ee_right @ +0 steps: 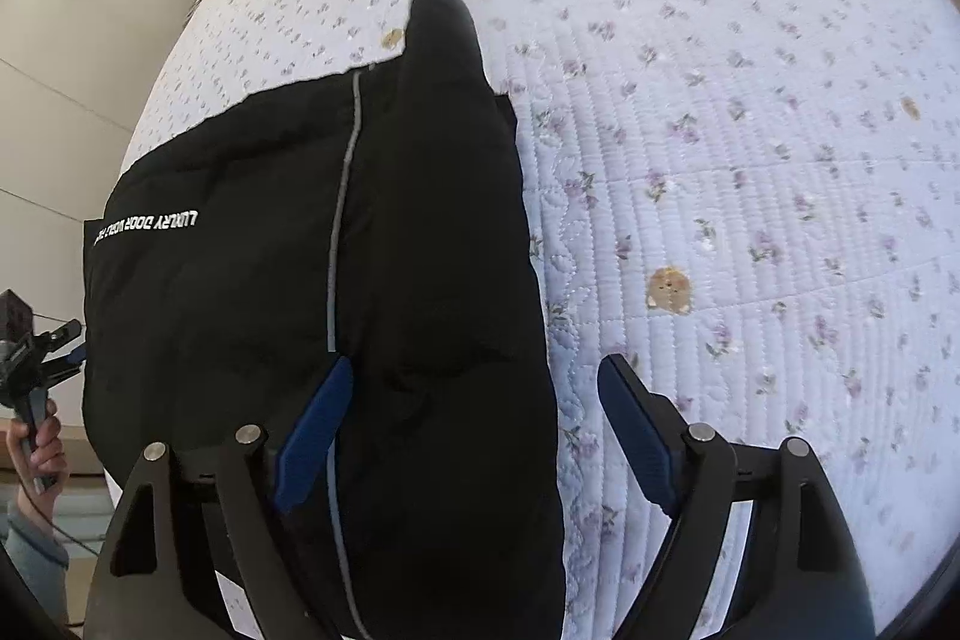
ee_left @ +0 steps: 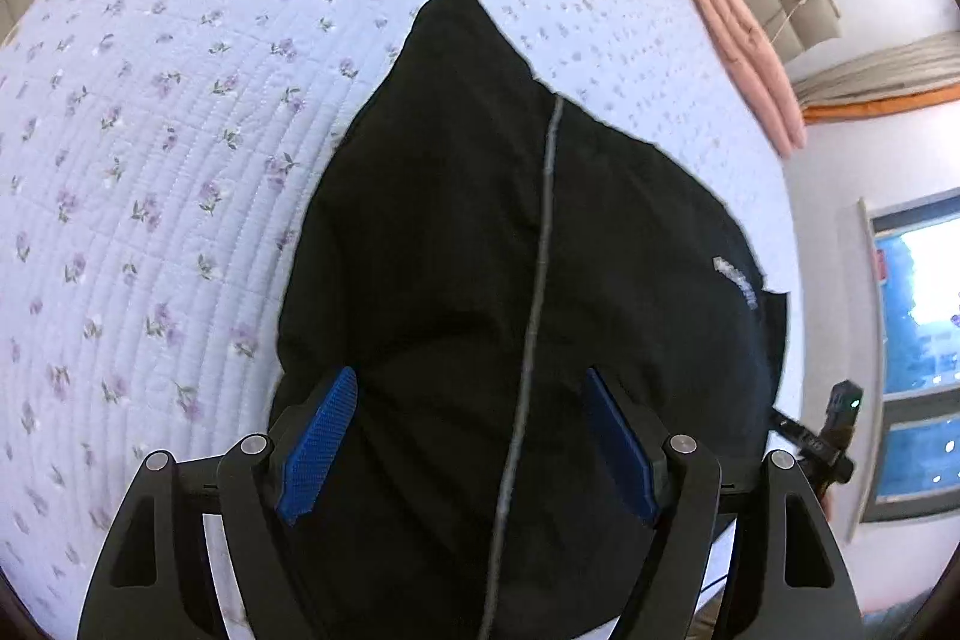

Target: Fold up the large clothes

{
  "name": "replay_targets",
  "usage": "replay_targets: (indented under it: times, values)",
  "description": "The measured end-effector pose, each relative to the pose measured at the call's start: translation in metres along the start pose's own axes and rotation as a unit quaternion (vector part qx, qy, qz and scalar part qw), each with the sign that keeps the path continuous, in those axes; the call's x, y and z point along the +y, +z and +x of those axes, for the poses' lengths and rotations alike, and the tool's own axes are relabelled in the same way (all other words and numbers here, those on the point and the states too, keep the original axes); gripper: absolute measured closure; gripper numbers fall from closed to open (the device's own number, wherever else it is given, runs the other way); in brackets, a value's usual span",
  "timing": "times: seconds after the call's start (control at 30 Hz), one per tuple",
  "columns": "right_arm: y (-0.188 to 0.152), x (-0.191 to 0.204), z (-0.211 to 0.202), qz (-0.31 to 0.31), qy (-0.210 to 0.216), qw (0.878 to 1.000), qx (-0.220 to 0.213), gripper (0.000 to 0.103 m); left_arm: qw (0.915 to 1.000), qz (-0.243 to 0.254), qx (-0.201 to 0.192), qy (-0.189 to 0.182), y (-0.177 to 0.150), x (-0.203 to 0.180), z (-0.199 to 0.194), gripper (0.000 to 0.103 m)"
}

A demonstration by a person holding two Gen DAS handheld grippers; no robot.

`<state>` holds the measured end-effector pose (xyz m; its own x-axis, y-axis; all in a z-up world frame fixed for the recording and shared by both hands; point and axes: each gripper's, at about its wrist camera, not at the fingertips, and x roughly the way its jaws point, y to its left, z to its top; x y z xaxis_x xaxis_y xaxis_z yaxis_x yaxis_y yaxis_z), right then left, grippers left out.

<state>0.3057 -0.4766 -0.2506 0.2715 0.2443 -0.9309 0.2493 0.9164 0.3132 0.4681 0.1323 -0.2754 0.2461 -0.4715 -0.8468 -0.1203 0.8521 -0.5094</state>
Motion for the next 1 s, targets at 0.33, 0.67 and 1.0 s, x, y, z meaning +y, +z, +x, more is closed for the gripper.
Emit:
replay_targets:
  times: [0.33, 0.67, 1.0]
  values:
    - [0.007, -0.023, 0.019, 0.022, 0.042, 0.999, 0.026, 0.01, 0.9859, 0.076, -0.029, 0.146, -0.008, -0.042, 0.017, 0.018]
    - [0.019, -0.032, 0.034, 0.019, 0.101, 0.994, 0.041, 0.008, 0.9937, -0.095, 0.036, -0.049, -0.005, 0.032, 0.058, 0.0]
    - [0.024, -0.041, 0.05, 0.029, 0.211, 0.976, 0.035, 0.045, 0.9935, -0.052, 0.008, -0.101, -0.013, 0.001, 0.061, 0.024]
